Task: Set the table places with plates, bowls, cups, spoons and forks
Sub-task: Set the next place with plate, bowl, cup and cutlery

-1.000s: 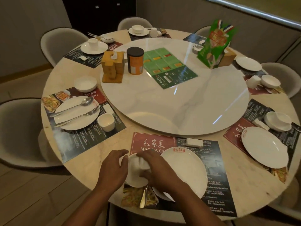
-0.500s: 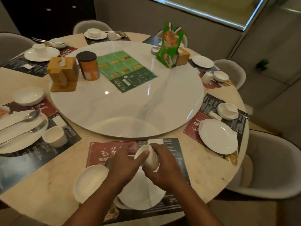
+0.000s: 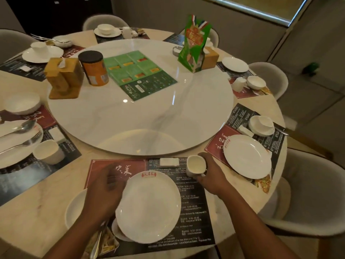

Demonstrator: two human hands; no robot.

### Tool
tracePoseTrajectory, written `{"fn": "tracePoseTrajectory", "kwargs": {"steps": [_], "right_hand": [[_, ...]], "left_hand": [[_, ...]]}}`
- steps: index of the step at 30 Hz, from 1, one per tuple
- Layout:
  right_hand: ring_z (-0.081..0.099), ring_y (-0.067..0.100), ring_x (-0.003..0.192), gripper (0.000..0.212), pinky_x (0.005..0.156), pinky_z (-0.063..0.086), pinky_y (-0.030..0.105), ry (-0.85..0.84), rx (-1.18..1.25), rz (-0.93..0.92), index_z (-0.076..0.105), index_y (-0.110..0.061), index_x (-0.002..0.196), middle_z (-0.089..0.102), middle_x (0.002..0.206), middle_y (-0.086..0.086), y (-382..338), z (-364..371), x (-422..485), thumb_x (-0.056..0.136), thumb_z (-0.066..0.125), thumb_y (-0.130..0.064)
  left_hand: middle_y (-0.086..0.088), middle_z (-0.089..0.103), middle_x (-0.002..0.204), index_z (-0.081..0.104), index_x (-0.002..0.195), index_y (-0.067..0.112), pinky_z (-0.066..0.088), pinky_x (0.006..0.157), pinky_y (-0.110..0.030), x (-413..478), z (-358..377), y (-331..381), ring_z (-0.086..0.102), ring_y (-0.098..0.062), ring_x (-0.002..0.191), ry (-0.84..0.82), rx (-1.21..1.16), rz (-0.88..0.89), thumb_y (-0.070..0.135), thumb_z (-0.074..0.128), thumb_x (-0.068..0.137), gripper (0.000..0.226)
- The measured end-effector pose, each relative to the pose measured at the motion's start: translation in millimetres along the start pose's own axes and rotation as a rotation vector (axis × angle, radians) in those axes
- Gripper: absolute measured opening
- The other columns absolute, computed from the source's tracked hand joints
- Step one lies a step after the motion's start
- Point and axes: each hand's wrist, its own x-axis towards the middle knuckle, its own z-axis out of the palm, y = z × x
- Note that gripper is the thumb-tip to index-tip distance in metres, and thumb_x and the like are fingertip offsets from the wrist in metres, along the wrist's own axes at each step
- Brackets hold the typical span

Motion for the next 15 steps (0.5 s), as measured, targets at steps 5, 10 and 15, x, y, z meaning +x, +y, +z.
{"fn": "tracePoseTrajectory", "kwargs": {"steps": [5,10,15], "right_hand": [[0.055,0.011,0.111,0.068,0.088,0.053,0.033,-0.063,0.013,-0.004,0.041,-0.035,0.128,0.056,0.120,-0.011,9.0,3.2,4.0,0.075,0.083,-0.026],[0.055,0.012,0.111,0.068,0.088,0.055,0.037,-0.063,-0.002,-0.014,0.040,-0.037,0.127,0.055,0.120,-0.013,11.1,7.4,6.5,0.075,0.083,-0.028],[0.054,0.012,0.112,0.069,0.089,0.054,0.037,-0.054,0.001,-0.005,0.040,-0.038,0.128,0.054,0.120,-0.015,10.9,9.3,6.9,0.075,0.084,-0.030]], "left_hand": [[-0.001,0.065,0.117,0.053,0.132,0.027,0.048,0.082,-0.034,2.7,-12.1,-19.5,0.060,-0.017,0.095,0.053,0.031,-0.051,0.025,0.069,0.088,0.047],[-0.003,0.064,0.118,0.054,0.131,0.024,0.049,0.084,-0.036,0.8,-14.8,-23.9,0.060,-0.017,0.095,0.079,0.022,-0.059,0.022,0.069,0.088,0.046],[-0.005,0.064,0.122,0.053,0.133,0.023,0.050,0.090,-0.040,-1.6,-19.8,-27.0,0.060,-0.019,0.099,0.089,0.036,-0.088,0.022,0.069,0.088,0.048]]}}
